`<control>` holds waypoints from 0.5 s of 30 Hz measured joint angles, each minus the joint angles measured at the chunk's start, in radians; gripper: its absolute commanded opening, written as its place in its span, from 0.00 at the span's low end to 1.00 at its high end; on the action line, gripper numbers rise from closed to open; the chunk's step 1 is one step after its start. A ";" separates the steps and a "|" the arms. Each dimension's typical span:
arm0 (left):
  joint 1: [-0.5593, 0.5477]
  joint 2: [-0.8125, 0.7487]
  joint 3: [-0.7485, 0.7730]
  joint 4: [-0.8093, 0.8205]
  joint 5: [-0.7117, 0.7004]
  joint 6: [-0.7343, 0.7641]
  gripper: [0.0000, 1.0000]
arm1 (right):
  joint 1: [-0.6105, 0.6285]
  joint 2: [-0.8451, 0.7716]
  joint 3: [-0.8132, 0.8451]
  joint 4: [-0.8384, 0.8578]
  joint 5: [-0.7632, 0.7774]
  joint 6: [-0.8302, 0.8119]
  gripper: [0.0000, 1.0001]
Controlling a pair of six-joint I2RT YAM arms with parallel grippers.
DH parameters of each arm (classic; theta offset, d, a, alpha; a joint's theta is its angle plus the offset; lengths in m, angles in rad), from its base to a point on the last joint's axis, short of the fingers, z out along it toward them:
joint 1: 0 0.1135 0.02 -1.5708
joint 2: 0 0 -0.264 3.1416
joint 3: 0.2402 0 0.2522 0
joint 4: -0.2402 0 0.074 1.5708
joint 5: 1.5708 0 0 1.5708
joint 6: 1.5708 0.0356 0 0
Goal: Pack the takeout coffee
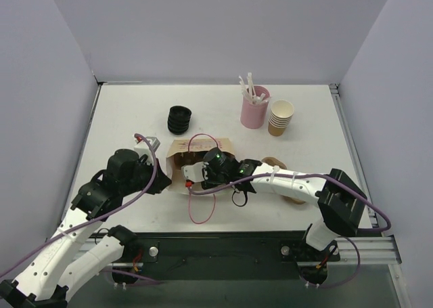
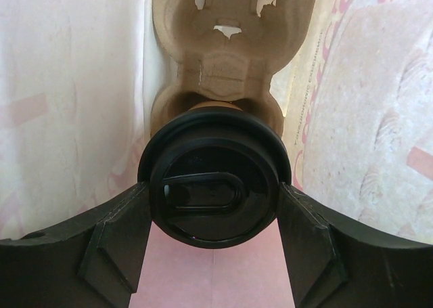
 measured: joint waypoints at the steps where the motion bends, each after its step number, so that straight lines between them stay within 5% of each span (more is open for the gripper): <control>1: 0.000 0.000 0.000 0.000 0.002 -0.001 0.00 | 0.000 0.000 -0.006 0.010 0.001 -0.003 0.46; 15: 0.000 -0.002 -0.016 0.007 0.002 -0.025 0.00 | -0.016 0.031 -0.017 0.078 0.007 0.000 0.49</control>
